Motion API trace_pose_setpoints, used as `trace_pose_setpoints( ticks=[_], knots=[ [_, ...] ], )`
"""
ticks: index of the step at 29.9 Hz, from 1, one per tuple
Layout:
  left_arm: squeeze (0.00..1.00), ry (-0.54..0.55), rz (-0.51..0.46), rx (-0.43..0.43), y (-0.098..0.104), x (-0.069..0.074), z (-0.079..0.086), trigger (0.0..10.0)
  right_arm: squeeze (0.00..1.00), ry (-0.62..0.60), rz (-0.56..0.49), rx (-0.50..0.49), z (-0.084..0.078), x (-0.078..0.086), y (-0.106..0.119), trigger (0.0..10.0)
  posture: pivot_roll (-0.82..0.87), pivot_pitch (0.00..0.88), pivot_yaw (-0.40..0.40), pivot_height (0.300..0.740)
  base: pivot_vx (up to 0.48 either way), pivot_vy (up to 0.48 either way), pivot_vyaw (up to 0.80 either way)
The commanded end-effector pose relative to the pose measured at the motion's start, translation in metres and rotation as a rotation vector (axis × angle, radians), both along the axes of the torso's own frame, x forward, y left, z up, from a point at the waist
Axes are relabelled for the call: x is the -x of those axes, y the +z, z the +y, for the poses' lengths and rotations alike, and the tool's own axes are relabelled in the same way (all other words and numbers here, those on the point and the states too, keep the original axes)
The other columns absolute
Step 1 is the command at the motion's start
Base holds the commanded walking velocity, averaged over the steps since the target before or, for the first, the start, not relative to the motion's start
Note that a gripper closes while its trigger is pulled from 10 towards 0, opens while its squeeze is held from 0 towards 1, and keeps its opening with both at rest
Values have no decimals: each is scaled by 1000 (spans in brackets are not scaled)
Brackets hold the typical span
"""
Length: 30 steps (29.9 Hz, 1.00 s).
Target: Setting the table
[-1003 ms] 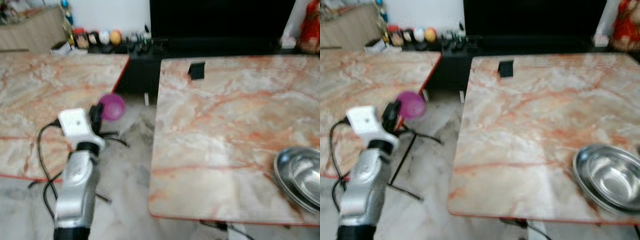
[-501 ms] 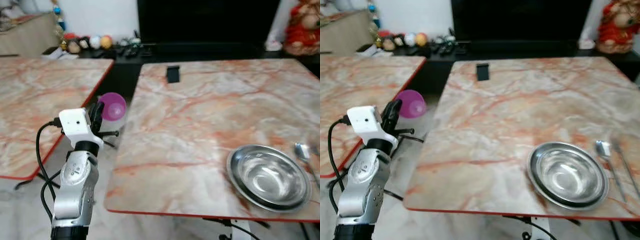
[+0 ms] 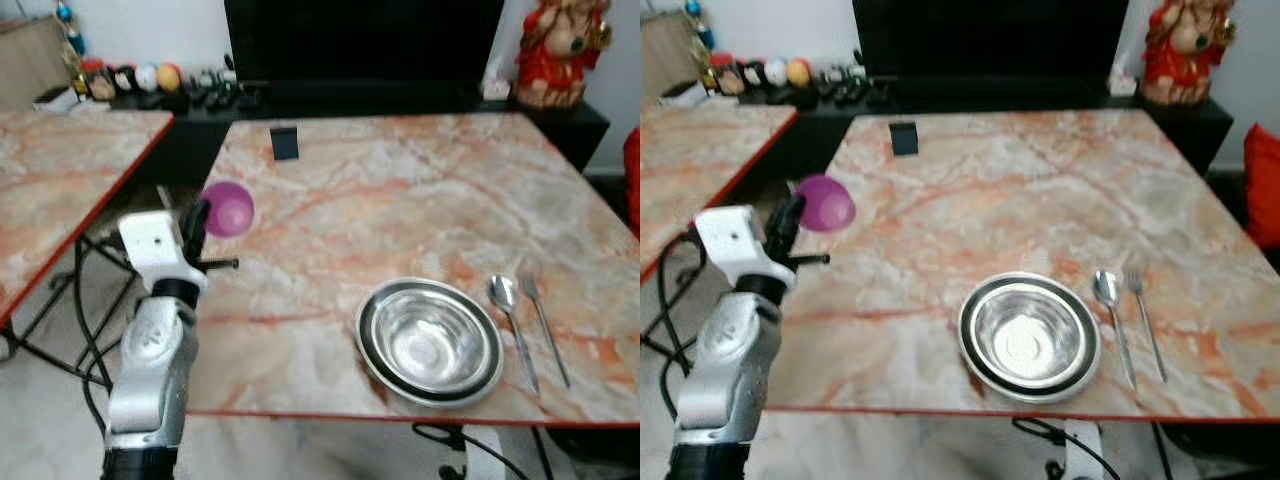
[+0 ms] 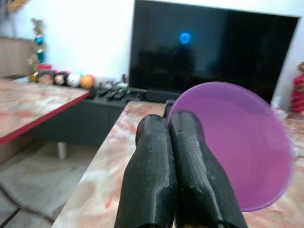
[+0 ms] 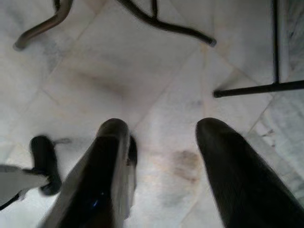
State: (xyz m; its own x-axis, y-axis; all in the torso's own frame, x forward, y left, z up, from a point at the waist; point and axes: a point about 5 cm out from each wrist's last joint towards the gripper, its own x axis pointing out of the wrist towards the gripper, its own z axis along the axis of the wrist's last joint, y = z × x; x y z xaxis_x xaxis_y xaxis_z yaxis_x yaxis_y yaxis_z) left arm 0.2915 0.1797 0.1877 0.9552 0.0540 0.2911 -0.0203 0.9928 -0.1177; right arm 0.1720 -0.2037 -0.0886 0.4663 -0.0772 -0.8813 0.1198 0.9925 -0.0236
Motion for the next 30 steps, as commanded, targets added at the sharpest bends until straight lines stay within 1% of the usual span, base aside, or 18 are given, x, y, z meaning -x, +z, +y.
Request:
trace_pose_setpoints(
  ticks=[1,4,7,10,11,13,14,15,19,20,22,27,30],
  knots=[
    [0,5,-17,-4,4,-1,2,10000,0,18,-2,-13,4,2,-1,10000,-64,0,39,740,0,-285,481],
    [0,-1,-16,-7,4,-2,2,10000,0,14,-1,-13,4,2,-1,10000,-65,0,40,740,0,-281,706],
    [0,-6,-15,-9,4,-3,3,10000,0,-8,-2,-19,4,3,-2,10000,-65,0,39,740,0,-276,0],
    [0,-44,-2,-22,3,-4,3,10000,0,-4,-2,-18,4,3,-2,10000,-66,0,39,740,0,-172,0],
    [0,-79,23,-25,0,-6,3,10000,0,-4,-2,-18,4,3,-2,10000,-66,0,39,740,0,0,0],
    [0,-109,50,-26,-3,-7,3,10000,0,-1,-1,-17,4,3,-2,10000,-62,0,36,740,0,0,0],
    [0,-120,60,-21,-4,-8,3,10000,0,0,0,-16,4,3,-2,10000,-62,0,36,740,0,0,0],
    [0,-135,71,1,-4,-9,5,10000,0,-1,0,-16,4,3,-2,10000,-59,0,34,740,0,0,0],
    [0,-155,83,25,-4,-11,8,10000,0,0,-1,-17,3,2,-1,10000,-58,0,31,740,0,0,0],
    [0,-172,92,62,-4,-12,10,10000,0,0,-1,-17,3,2,-1,10000,-57,0,30,740,0,0,0],
    [0,-191,95,86,-4,-14,11,10000,0,-9,-4,-20,3,2,-1,10000,-57,0,29,740,0,0,0],
    [0,-231,111,74,-4,-16,8,10000,0,-19,-3,-14,3,2,-1,10000,-59,0,29,740,0,0,0],
    [0,-236,116,77,-5,-16,6,10000,0,-15,-3,-14,3,2,-1,10000,-60,0,28,740,0,0,-731]
  ],
)
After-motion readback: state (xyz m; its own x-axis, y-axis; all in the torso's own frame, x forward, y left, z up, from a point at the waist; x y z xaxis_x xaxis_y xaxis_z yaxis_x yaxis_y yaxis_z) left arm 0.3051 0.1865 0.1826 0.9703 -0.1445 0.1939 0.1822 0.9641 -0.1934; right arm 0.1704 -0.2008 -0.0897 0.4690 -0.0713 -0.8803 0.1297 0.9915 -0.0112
